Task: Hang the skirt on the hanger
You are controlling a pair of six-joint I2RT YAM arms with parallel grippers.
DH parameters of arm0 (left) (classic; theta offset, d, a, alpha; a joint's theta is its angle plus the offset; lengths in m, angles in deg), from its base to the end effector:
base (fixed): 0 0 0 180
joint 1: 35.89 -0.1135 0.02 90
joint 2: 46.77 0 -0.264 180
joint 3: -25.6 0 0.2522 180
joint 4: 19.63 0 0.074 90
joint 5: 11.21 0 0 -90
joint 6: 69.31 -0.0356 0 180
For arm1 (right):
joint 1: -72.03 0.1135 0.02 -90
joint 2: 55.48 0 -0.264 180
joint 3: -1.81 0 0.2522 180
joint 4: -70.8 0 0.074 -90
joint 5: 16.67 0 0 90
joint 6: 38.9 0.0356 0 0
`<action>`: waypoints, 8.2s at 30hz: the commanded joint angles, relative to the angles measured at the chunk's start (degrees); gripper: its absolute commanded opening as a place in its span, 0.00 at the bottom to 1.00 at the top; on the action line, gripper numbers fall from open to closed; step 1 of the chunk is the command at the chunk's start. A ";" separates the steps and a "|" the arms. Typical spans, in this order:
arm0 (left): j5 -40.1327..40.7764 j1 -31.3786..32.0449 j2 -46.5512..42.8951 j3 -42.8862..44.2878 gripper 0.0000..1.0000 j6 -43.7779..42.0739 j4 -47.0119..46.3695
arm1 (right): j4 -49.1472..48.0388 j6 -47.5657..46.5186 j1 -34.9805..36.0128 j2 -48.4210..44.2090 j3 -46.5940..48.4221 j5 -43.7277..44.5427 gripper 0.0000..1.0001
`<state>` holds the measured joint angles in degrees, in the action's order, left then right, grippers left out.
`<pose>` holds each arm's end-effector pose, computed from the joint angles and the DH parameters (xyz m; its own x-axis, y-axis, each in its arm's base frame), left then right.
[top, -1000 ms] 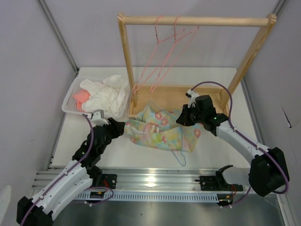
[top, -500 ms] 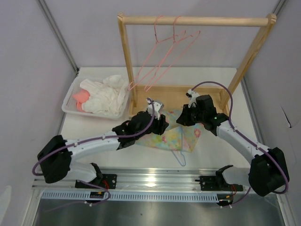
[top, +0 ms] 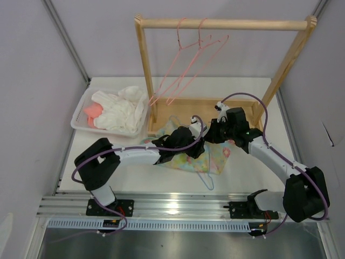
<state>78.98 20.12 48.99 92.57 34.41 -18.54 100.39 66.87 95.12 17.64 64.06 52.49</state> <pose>0.2028 -0.3005 0.2001 -0.4668 0.2681 -0.8427 0.7379 0.6434 -0.2040 0.2458 0.1186 0.2490 -0.7417 -0.0401 -0.6695 -0.4301 0.7944 0.4290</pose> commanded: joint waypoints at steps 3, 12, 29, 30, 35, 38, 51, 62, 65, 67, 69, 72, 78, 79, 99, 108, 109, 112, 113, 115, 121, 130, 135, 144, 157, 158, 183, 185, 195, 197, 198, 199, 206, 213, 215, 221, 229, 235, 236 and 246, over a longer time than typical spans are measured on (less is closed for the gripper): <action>-2.38 0.33 2.14 2.08 0.54 -2.11 -5.70 | 0.60 -1.71 -1.29 1.49 2.49 5.11 0.00; -5.45 0.24 3.64 1.37 0.52 -2.82 -6.67 | 0.86 -1.88 -1.56 2.11 3.28 4.67 0.00; -6.43 -0.81 4.78 2.60 0.33 -4.14 -7.45 | 0.95 -1.79 -1.65 2.46 3.72 4.14 0.00; -5.73 -0.81 4.52 2.16 0.45 -4.14 -7.81 | 0.95 -1.80 -1.65 2.46 3.80 4.23 0.00; -4.32 -0.90 5.39 3.56 0.51 -5.10 -6.68 | 0.95 -1.71 -1.56 2.81 3.89 4.14 0.00; -4.49 -0.99 6.71 4.27 0.51 -5.37 -6.23 | 0.95 -1.71 -1.56 2.81 3.98 4.05 0.00; -10.20 -1.08 5.93 0.76 0.20 -3.87 -7.37 | 2.01 -2.06 -1.73 2.90 5.21 4.41 0.00; -13.81 -0.90 -11.99 -11.02 0.00 1.57 -11.33 | 2.27 -1.88 -2.79 2.29 4.25 4.84 0.00; -13.20 -0.03 -16.73 -13.39 0.00 2.02 -8.52 | 2.71 -1.53 -3.05 1.76 4.16 4.67 0.00; -12.23 1.03 -18.76 -15.50 0.00 2.54 -6.85 | 2.80 -1.44 -3.23 1.32 4.33 4.49 0.00; -10.66 2.96 -21.23 -19.36 0.00 4.38 -7.28 | 3.06 -1.18 -3.32 1.32 5.12 3.45 0.00; -7.50 6.91 -20.54 -22.36 0.00 6.85 -7.64 | 3.41 -0.65 -3.32 1.76 5.82 2.13 0.00; -1.86 15.26 -13.43 -24.55 0.00 12.12 -9.21 | 5.87 -0.91 -3.32 1.32 6.97 2.82 0.00; -1.25 15.97 -13.06 -25.08 0.00 12.91 -10.00 | 6.05 -1.09 -3.32 1.23 7.14 2.91 0.00; 26.75 38.39 -39.72 -27.83 0.48 27.24 0.78 | 7.37 -4.69 -0.51 1.32 7.68 5.81 0.00; 56.49 30.84 -55.61 -16.48 0.29 49.89 46.70 | 5.18 -4.79 5.47 1.41 6.09 7.05 0.00; 57.37 29.35 -54.90 -15.52 0.24 52.44 48.77 | 4.74 -4.78 7.21 1.32 6.09 7.04 0.00; 58.70 24.08 -51.13 -15.07 0.19 54.65 50.63 | 3.77 -5.66 10.65 1.93 6.27 9.15 0.00; 58.09 21.01 -50.16 -15.15 0.16 54.05 49.76 | 3.50 -5.75 11.09 2.02 6.44 8.80 0.00; 58.09 16.53 -47.08 -15.68 0.20 53.88 47.92 | 2.45 -6.10 11.97 1.24 6.53 6.79 0.00; 46.59 4.14 -44.88 -24.46 0.24 40.27 24.39 | 3.85 -7.68 13.03 -0.96 6.71 5.29 0.00; 38.84 -1.25 -41.01 -26.75 0.00 47.17 29.79 | 6.22 -7.33 13.21 -14.75 5.91 -1.75 0.00; 36.90 -1.25 -42.67 -30.00 0.00 54.11 33.92 | 5.96 -6.45 13.73 -14.08 4.60 -0.44 0.00; 34.44 -1.16 -59.44 -34.93 0.13 52.66 37.45 | 6.49 -6.54 18.04 -0.80 4.95 14.77 0.00; 34.97 -1.43 -47.71 -31.33 0.06 46.65 28.48 | -0.89 -8.39 26.48 -2.01 3.10 10.13 0.00; 34.80 -1.69 -43.86 -30.89 0.00 51.02 30.05 | -1.24 -8.82 26.39 -2.28 3.28 8.81 0.00; 36.09 -2.04 -63.34 -28.35 0.00 58.89 53.70 | 1.39 -15.06 32.10 8.08 11.63 5.46 0.00; 37.34 -2.48 -60.44 -25.89 0.00 56.35 53.63 | 0.52 -15.16 32.63 8.53 11.02 5.81 0.00; 29.44 -4.68 -47.53 -24.73 0.04 44.65 35.09 | -0.19 -14.19 33.07 9.57 13.55 3.53 0.00; 27.60 -4.68 -45.42 -24.91 0.03 44.56 30.79 | -0.01 -13.93 33.07 10.98 14.44 2.74 0.00; 27.07 -4.68 -42.88 -25.00 0.03 44.64 29.55 | -0.02 -13.58 33.24 11.68 14.70 2.30 0.00; 26.63 -4.68 -41.55 -24.82 0.02 44.47 27.45 | 0.25 -13.49 33.33 13.00 15.31 2.03 0.00; 22.58 -3.19 -30.21 -23.42 0.01 44.03 16.73 | 1.30 -13.13 33.69 14.50 15.67 4.14 0.00; 20.38 -0.64 -20.98 -19.28 0.09 42.54 8.63 | 0.78 -12.26 31.93 16.18 13.39 3.89 0.00; 20.03 -0.64 -20.88 -19.28 0.14 41.84 8.09 | -0.89 -11.64 30.97 15.47 11.64 0.73 0.00; 23.01 -3.01 -30.00 -18.85 0.33 37.88 16.69 | -2.30 -10.41 31.66 13.80 11.27 -0.17 0.00; 30.31 -5.56 -51.63 -16.74 0.41 35.06 38.05 | -0.89 -9.70 32.37 10.21 16.72 1.06 0.00; 31.63 -5.73 -59.02 -16.74 0.47 32.61 46.23 | 2.00 -10.58 31.31 6.25 20.06 1.15 0.00; 32.07 -5.73 -59.29 -16.65 0.48 32.43 47.28 | 2.62 -11.11 31.23 5.29 20.59 1.50 0.00; 31.63 -5.82 -64.83 -20.51 0.52 30.76 46.42 | 7.02 -11.64 22.88 -1.04 16.90 -5.35 0.00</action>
<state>109.93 14.85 -14.11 73.03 67.96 29.31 107.54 55.89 119.79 20.68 81.28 50.74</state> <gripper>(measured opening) 0.519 0.090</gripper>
